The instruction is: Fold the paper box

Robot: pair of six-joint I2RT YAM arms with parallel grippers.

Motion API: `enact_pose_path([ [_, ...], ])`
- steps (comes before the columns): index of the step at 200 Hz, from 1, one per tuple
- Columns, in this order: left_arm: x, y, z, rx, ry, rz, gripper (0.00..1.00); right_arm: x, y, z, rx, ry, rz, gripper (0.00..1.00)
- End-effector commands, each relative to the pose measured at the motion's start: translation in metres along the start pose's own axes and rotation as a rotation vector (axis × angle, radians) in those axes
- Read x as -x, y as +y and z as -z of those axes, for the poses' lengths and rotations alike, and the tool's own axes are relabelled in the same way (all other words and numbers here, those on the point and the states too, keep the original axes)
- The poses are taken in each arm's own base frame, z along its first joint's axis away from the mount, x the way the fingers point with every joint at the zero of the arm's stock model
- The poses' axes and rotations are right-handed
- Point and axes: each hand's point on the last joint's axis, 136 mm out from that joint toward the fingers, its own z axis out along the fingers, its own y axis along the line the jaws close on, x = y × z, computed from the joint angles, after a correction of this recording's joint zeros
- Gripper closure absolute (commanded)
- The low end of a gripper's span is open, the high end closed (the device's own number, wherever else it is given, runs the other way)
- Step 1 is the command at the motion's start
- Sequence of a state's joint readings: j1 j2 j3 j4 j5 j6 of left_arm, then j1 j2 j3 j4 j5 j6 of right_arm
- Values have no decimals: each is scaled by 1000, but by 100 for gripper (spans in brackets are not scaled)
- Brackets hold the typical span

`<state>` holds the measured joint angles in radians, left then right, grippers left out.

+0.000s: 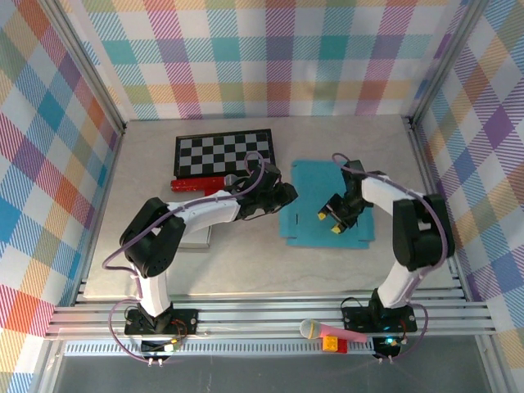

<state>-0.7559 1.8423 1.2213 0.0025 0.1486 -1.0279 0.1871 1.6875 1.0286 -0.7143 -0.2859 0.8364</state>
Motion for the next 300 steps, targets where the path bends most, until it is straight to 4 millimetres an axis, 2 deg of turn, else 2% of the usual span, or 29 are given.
enact_pose_path([
  [1,-2,8,4,10,17,-12,65,-3,27,41,129,-84,163,47],
  [15,2,9,1,25,18,-37,65,-11,29,65,159,-134,192,45],
  [32,6,10,-7,39,35,-70,65,-30,13,77,191,-160,143,42],
  [51,7,8,-20,27,58,-80,66,-60,-5,65,319,-127,20,40],
  [55,7,8,-22,30,63,-83,66,-68,-14,57,344,-118,-24,40],
  [71,2,11,-30,35,91,-86,66,-79,-34,45,429,-140,-128,38],
  [98,-5,23,-41,61,132,-96,66,-76,-44,42,526,-212,-183,33],
  [130,-7,31,-48,90,147,-143,67,-73,-51,22,460,-175,-201,34],
  [156,-10,41,-50,120,161,-158,67,-59,-49,19,468,-232,-213,35],
  [175,-14,48,-53,135,176,-161,67,-57,-52,7,453,-209,-243,36],
  [198,-18,56,-56,155,191,-158,68,-52,-53,4,466,-238,-234,36],
  [242,-19,58,-57,158,199,-154,68,-47,-60,-6,487,-262,-263,38],
  [264,-22,59,-56,157,212,-130,68,-39,-55,-3,540,-305,-264,40],
  [300,-31,54,-49,122,240,-10,69,-32,-35,9,587,-318,-220,42],
])
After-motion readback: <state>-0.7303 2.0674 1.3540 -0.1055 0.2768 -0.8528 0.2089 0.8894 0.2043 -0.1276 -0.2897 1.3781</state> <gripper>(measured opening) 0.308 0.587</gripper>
